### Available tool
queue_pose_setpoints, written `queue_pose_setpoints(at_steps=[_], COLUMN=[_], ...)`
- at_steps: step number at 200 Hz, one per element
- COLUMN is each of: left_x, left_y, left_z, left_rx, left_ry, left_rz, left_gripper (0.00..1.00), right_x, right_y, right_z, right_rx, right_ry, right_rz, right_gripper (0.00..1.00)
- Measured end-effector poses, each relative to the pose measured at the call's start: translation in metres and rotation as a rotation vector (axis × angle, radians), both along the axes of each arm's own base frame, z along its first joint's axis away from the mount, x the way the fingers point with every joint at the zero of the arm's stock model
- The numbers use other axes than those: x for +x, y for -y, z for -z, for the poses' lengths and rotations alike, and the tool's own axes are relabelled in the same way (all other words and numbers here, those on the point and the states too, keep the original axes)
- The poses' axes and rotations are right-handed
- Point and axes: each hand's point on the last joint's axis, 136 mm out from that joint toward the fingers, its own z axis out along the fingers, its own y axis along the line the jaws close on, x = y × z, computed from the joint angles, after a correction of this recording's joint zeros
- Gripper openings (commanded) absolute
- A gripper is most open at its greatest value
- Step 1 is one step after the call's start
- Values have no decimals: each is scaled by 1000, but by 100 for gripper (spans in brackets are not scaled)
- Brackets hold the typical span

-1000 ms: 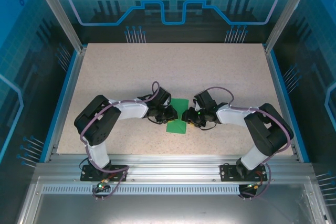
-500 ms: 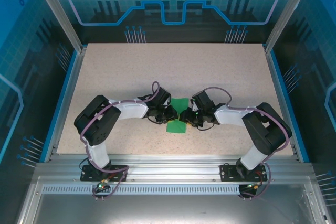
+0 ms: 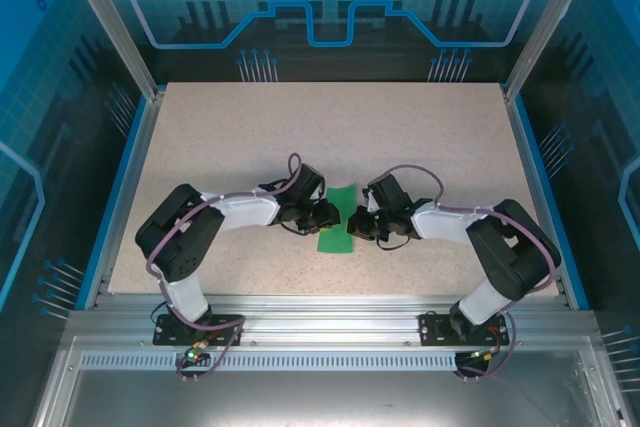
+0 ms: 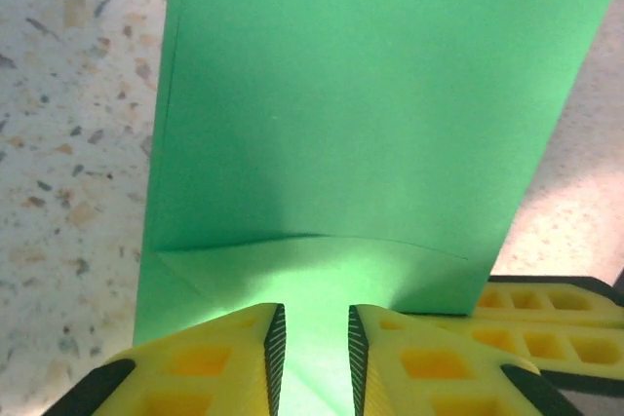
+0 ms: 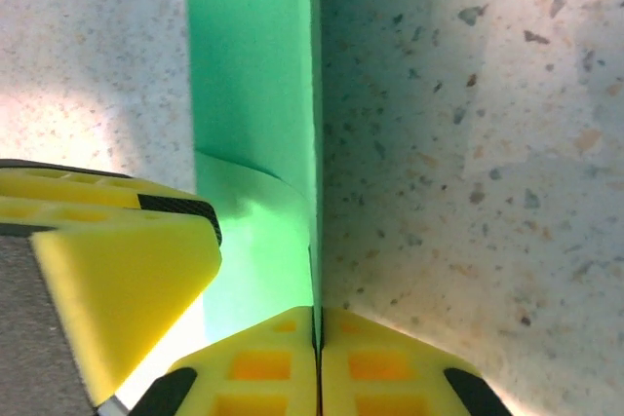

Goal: Fold a paper plane with a square sheet of paper (pick it up from the middle)
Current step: Turn over the paper at the center of the table.

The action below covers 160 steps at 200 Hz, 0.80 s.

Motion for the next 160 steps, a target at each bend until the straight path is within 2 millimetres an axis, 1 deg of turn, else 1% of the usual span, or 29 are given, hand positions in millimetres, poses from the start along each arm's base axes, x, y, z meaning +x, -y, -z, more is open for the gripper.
queue_pose_setpoints(at_steps=[6, 21, 34, 49, 64, 71, 84, 93, 102, 116, 128, 136, 148, 160], left_x=[1, 2, 4, 6, 8, 9, 9, 7, 5, 0, -4, -7, -10, -14], left_y=[0, -4, -10, -19, -32, -38, -52, -63, -74, -91, -103, -110, -119, -128], left_z=[-6, -25, -43, -66, -84, -90, -95, -94, -91, -85, -80, -78, -79, -81], left_rx=[-7, -21, -27, -26, -17, -10, 7, 25, 46, 81, 112, 128, 144, 151], left_ry=[15, 62, 113, 180, 240, 263, 288, 300, 304, 299, 297, 293, 301, 315], left_rz=[-3, -23, -46, -77, -118, -139, -185, -220, -251, -297, -326, -347, -375, -405], left_gripper=[34, 39, 41, 43, 45, 46, 48, 49, 50, 50, 50, 50, 52, 53], right_x=[0, 0, 4, 11, 19, 21, 23, 20, 17, 12, 8, 6, 4, 2], right_y=[1, 6, 13, 24, 39, 45, 57, 65, 73, 80, 80, 77, 64, 44], right_z=[-4, -17, -34, -61, -94, -111, -135, -146, -153, -152, -141, -131, -110, -86], right_rx=[-5, -33, -76, -147, -262, -324, -450, -547, -647, -806, -945, -1020, -1119, -1190], right_ry=[12, 47, 92, 164, 253, 293, 351, 373, 384, 380, 355, 332, 291, 256], right_rz=[-6, -20, -27, -28, -21, -16, -11, -16, -29, -69, -132, -177, -255, -334], right_gripper=[1, 1, 2, 4, 5, 6, 6, 6, 7, 8, 8, 9, 12, 14])
